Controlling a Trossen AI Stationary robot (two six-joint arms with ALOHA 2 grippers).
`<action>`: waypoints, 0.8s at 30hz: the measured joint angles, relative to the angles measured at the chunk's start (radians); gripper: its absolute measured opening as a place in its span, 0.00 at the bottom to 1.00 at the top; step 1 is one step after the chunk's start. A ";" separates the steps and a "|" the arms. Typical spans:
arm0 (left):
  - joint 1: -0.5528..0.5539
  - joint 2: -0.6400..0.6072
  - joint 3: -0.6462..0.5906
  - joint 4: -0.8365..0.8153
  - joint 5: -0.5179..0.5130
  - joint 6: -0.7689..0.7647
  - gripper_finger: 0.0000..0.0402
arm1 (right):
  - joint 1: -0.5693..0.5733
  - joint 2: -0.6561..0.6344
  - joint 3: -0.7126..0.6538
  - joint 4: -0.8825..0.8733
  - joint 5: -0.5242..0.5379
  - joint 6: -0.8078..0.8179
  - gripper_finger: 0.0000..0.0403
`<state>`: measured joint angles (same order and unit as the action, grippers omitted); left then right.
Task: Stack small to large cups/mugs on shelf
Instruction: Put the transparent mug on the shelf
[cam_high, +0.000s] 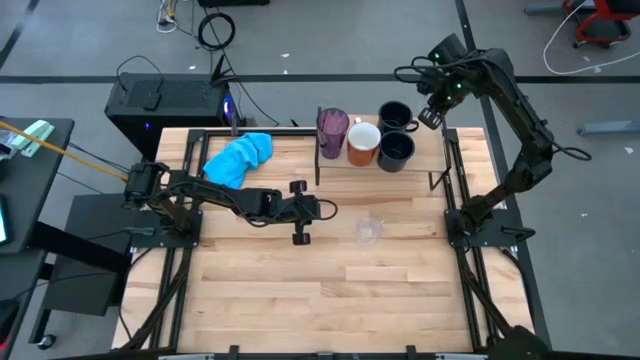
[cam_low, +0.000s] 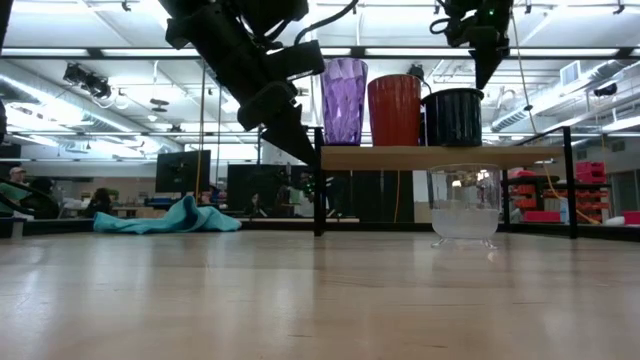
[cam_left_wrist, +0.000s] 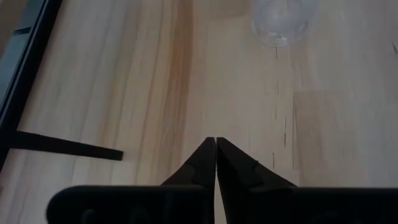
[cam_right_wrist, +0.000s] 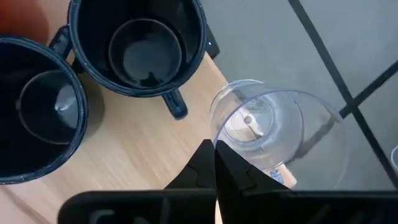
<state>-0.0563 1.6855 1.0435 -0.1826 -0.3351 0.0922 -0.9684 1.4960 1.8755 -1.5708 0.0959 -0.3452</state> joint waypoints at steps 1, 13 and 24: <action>0.000 0.000 0.000 -0.003 0.000 -0.003 0.06 | -0.001 0.000 0.000 0.000 0.001 0.010 0.00; -0.016 0.000 0.000 -0.010 0.000 -0.010 0.03 | -0.011 -0.107 -0.001 0.000 -0.105 -0.003 0.00; -0.016 0.000 0.000 -0.010 0.000 -0.013 0.03 | 0.062 -0.155 -0.015 0.000 -0.180 0.005 0.00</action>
<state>-0.0719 1.6855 1.0435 -0.1924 -0.3351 0.0796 -0.9061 1.3407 1.8603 -1.5705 -0.0837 -0.3401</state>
